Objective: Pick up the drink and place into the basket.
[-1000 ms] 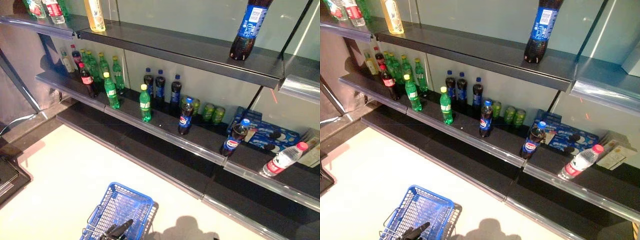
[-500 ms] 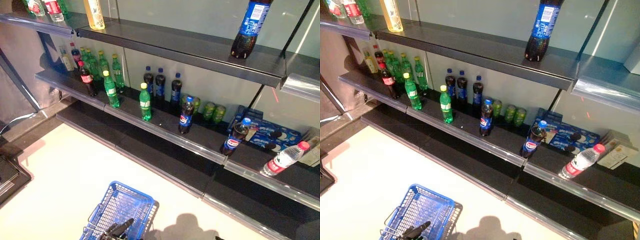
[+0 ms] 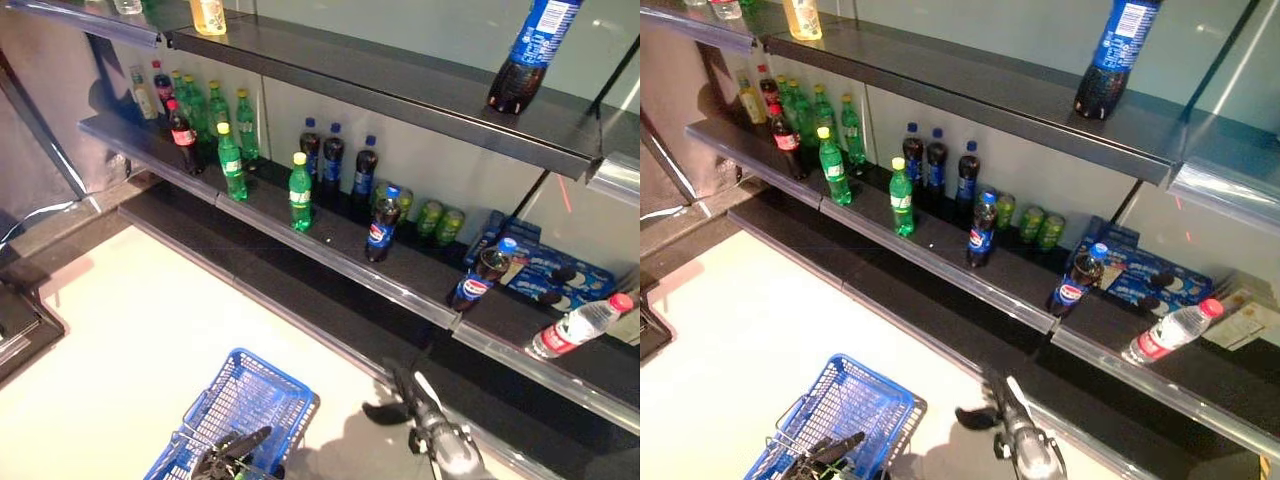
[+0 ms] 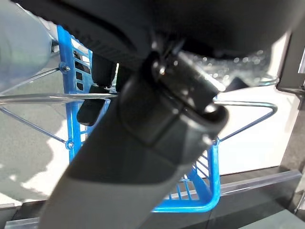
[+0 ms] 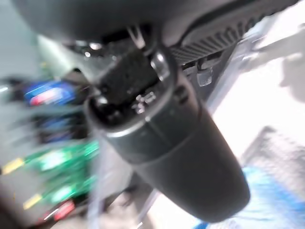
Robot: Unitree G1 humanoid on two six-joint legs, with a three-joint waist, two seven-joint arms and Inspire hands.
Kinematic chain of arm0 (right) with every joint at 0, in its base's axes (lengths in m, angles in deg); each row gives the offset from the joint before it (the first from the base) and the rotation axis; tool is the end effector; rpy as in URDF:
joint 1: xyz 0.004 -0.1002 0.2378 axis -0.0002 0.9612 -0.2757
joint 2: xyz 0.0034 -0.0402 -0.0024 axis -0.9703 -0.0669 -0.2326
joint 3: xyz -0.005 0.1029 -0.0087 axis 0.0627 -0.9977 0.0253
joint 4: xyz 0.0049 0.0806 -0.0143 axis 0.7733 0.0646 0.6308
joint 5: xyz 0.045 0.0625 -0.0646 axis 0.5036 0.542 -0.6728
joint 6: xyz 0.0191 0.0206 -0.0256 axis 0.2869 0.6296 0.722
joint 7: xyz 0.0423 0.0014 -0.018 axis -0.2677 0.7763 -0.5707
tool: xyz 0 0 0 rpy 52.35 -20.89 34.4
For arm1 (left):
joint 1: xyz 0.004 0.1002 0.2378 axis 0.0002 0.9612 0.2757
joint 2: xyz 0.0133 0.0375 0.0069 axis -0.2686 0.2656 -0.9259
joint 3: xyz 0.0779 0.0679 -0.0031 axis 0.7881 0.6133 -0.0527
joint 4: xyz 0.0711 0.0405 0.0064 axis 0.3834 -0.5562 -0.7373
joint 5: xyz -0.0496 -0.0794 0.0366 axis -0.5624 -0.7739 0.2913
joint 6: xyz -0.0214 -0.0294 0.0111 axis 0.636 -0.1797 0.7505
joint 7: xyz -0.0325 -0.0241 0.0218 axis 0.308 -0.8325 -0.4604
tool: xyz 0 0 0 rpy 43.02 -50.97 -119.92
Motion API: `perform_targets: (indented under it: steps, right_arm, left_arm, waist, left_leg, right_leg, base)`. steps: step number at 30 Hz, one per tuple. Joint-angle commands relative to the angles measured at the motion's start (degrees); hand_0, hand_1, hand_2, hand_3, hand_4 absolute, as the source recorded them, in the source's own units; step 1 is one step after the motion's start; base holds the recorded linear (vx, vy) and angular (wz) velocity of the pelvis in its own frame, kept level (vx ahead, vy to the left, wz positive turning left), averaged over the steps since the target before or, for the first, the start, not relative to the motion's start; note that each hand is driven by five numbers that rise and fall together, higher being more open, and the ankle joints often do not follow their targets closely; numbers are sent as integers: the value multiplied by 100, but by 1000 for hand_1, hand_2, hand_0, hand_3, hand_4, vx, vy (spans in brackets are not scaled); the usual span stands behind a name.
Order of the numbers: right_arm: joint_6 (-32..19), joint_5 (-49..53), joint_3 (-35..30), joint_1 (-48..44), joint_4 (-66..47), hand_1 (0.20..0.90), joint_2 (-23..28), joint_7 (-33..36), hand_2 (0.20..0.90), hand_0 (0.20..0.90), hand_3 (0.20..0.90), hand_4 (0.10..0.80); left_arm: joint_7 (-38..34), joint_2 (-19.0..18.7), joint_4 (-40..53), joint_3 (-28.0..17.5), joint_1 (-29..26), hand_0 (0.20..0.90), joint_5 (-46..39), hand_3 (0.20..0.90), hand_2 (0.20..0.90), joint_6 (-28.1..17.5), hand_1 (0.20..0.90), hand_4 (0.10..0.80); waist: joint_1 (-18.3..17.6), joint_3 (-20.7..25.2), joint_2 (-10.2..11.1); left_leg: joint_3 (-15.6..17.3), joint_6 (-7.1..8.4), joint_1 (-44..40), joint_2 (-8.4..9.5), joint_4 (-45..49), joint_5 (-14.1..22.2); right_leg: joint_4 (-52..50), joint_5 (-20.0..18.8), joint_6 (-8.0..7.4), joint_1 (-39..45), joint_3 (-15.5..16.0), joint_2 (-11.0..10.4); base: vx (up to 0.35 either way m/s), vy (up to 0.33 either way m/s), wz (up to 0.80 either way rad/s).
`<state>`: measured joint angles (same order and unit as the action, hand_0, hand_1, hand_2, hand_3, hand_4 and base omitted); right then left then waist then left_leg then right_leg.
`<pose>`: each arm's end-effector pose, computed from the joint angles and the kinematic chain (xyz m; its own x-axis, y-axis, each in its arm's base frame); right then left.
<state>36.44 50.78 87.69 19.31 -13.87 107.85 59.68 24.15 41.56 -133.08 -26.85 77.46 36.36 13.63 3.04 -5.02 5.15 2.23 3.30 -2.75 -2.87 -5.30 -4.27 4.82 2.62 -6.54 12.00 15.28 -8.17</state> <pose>0.1535 -0.1612 -0.0332 0.9060 0.1759 -0.3851 -0.2684 0.9421 -0.2011 0.0746 0.2131 -0.1139 0.4042 0.2904 -0.8674 -0.6665 0.7430 -0.0618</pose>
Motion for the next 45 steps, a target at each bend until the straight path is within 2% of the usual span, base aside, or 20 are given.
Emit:
perform_targets:
  steps: [1,3,7,14,20,28,33,34,38,39,45]
  right_arm:
    - [-5,-135,-279,-473,-1088,900,412,267,900,900,900,800]
    - [-10,-138,-373,-507,-1430,900,488,279,900,900,900,800]
    - [-185,-204,-838,-639,-2459,900,646,735,900,900,900,800]
    - [-684,-527,-1685,-937,-3502,900,776,2255,900,900,900,800]
    - [-820,-716,-2195,-1035,-3772,900,1030,3037,900,900,900,800]
    - [-596,-546,-2355,-878,-3761,900,1082,3278,900,900,900,800]
    - [-478,-274,-2309,-805,-3615,900,1020,3466,900,900,900,800]
    - [-491,-181,-2212,-891,-3509,900,1008,3569,900,900,900,800]
    - [-538,-58,-2096,-1123,-3327,900,948,3705,900,900,900,800]
    - [-568,-119,-2004,-1353,-3131,900,851,3930,900,900,900,800]
    - [-563,-166,-1959,-1863,-2874,900,675,4624,900,900,900,800]
  left_arm:
    - [-130,-125,-309,180,295,300,323,200,300,-306,300,100]
    - [-128,-95,-333,140,327,300,323,200,300,-344,300,100]
    - [-143,19,-348,27,410,300,397,200,300,-437,300,100]
    - [-83,202,-448,-89,555,300,495,200,300,-612,300,100]
    - [0,217,-424,-174,630,300,542,200,300,-600,300,100]
    - [-46,240,-329,-128,687,300,505,200,300,-564,300,100]
    - [-68,214,-241,-22,713,300,550,200,300,-520,300,100]
    - [-103,197,-164,100,686,300,483,200,300,-484,300,100]
    - [-169,184,-15,219,630,300,376,200,300,-422,300,100]
    - [-224,179,117,323,564,300,313,200,300,-379,300,100]
    - [-417,142,484,618,306,300,133,200,300,-309,300,100]
  waist:
    - [82,83,-183]
    - [59,94,-190]
    - [2,138,-219]
    - [-49,176,-320]
    - [-24,185,-350]
    - [23,217,-319]
    - [11,122,-341]
    - [0,9,-358]
    - [0,-178,-372]
    - [26,-339,-388]
    - [48,-782,-437]
  left_leg:
    - [159,72,-258,-366,30,305]
    - [178,70,-267,-374,30,316]
    - [256,79,-286,-421,30,342]
    - [405,55,-347,-470,30,381]
    - [451,26,-378,-458,91,412]
    - [364,14,-390,-418,110,432]
    - [275,-16,-293,-382,352,484]
    - [258,-15,-150,-378,629,541]
    - [229,1,68,-381,976,587]
    - [189,-8,230,-366,1125,601]
    - [147,-24,641,-313,1292,541]
  right_leg:
    - [-182,-634,-145,-500,-186,-382]
    - [-180,-629,-146,-505,-202,-384]
    - [-191,-619,-169,-540,-223,-415]
    - [-294,-542,-171,-610,-258,-455]
    - [-489,-408,-126,-647,-251,-446]
    - [-586,-319,-96,-605,-160,-429]
    - [-985,-141,-11,-760,-141,-396]
    - [-1204,-55,51,-897,-172,-381]
    - [-1459,23,126,-1089,-212,-349]
    - [-1565,40,160,-1228,-257,-335]
    - [-1668,23,203,-1547,-380,-294]
  base:
    - [0,0,0]
    - [0,0,0]
    - [2,5,-1]
    - [11,33,-9]
    - [1,17,-4]
    - [0,0,0]
    - [0,0,0]
    - [0,0,0]
    - [-39,7,-4]
    - [-99,-4,3]
    - [-157,-21,-2]
